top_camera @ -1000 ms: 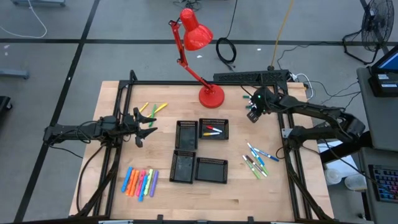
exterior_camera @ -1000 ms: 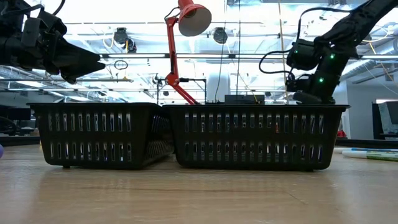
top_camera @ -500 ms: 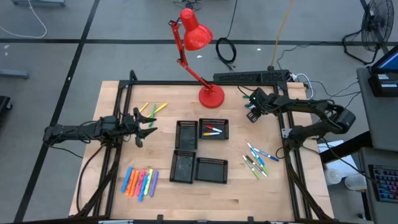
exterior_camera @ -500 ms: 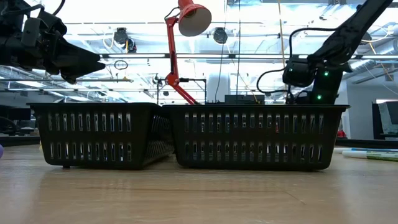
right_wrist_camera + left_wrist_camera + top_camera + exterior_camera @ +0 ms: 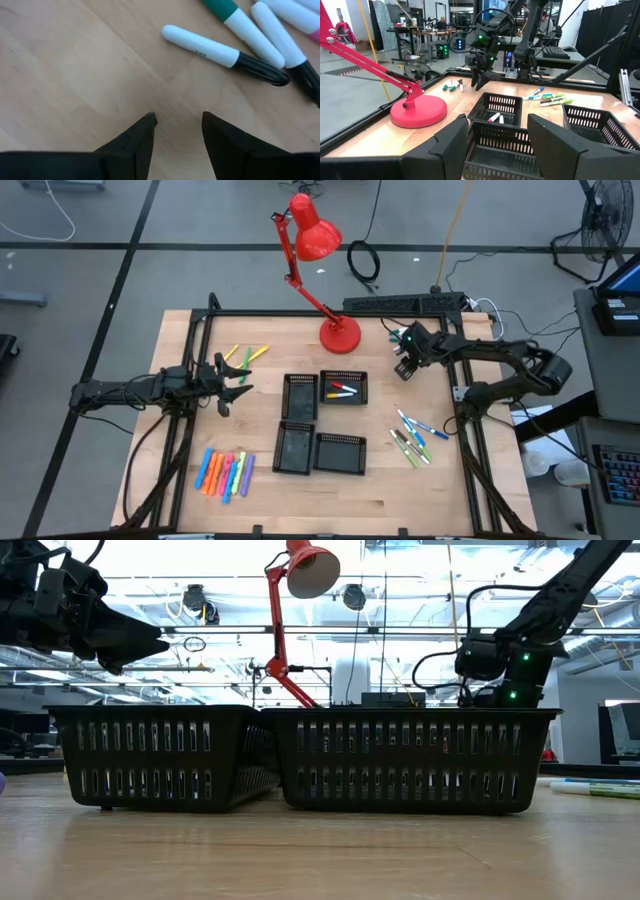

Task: Pick & Place Markers
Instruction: Put the dark blue highlighter pen into the top right black bin

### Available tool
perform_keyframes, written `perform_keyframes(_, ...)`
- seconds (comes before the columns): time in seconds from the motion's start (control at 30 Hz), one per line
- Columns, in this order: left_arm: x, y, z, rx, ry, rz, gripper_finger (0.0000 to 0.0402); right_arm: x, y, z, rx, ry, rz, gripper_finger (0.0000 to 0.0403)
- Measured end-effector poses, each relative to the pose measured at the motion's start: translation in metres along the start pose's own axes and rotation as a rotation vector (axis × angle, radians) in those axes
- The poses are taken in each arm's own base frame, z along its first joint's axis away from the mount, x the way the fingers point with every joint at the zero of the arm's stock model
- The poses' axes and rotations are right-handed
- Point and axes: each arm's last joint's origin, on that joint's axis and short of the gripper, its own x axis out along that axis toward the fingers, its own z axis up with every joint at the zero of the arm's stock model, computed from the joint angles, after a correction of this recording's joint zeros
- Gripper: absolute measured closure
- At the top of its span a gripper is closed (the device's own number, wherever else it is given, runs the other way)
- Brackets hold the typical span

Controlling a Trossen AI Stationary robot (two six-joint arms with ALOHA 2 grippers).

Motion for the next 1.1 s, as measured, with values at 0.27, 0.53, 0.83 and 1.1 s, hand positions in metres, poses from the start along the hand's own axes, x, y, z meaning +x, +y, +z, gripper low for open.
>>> perform_keyframes(0.27,0.0,0.0,0.0,0.0,0.0,0.0,0.0192,-0.01,-0.01,0.021,0.043,-0.241,-0.055,0.0248)
perform_keyframes(0.53,0.0,0.0,0.0,0.0,0.0,0.0,0.0192,0.006,-0.04,0.04,0.202,-0.388,-0.224,0.0248)
perform_keyframes(0.83,0.0,0.0,0.0,0.0,0.0,0.0,0.0192,0.034,-0.051,0.045,0.216,-0.27,-0.145,0.0262)
perform_keyframes(1.1,0.0,0.0,0.0,0.0,0.0,0.0,0.0192,0.032,-0.041,0.044,0.228,-0.225,0.008,0.0264)
